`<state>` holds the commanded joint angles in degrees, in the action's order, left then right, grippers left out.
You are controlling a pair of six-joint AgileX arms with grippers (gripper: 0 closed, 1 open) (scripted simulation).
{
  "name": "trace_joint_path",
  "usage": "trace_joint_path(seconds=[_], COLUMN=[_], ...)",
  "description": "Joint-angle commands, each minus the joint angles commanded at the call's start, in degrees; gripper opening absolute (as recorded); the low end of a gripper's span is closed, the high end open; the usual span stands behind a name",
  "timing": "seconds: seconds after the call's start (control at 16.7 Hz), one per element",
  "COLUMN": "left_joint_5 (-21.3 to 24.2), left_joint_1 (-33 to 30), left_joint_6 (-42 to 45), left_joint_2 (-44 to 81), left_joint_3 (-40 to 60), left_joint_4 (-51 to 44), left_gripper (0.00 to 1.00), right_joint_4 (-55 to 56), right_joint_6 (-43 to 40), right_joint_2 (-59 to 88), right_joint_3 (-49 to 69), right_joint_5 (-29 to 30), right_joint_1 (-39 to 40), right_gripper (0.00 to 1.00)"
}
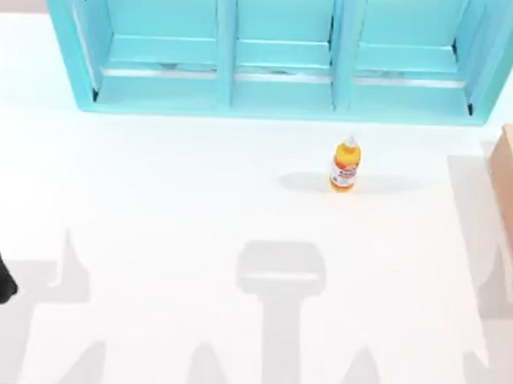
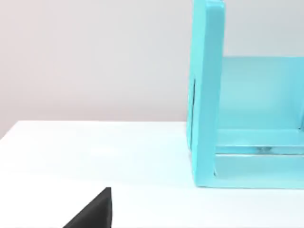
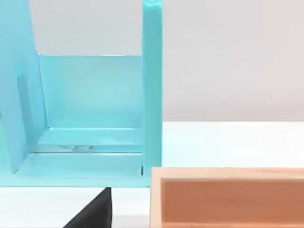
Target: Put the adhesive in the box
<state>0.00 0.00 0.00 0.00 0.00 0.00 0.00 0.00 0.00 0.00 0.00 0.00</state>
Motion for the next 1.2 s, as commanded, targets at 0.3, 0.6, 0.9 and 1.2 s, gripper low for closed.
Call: trace_joint_path(seconds=[0.3,0.6,0.9,1.2], left_joint_5=[0.00,0.00,0.00,0.00], left_joint_1=[0.00,0.00,0.00,0.00], left_joint_6=[0.00,0.00,0.00,0.00], left_joint_2=[0.00,0.00,0.00,0.00], left_joint_3=[0.00,0.00,0.00,0.00], left_joint_4=[0.00,0.00,0.00,0.00], left_gripper=[1.00,1.00,1.00,1.00], right_joint_4=[-1.05,-6.91,-16.90,-28.59], right_joint_6=[-1.98,-11.62,-27.02,-45.51], right_joint_2=[3.33,19.35,44.09,72.81], right_joint_3=[2.17,12.41,28.45,47.65], right_joint_5=[-1.77,-9.61,-21.13,-34.46], right_joint_1=[0.44,1.84,2.99,3.10], right_gripper=[1.00,1.00,1.00,1.00])
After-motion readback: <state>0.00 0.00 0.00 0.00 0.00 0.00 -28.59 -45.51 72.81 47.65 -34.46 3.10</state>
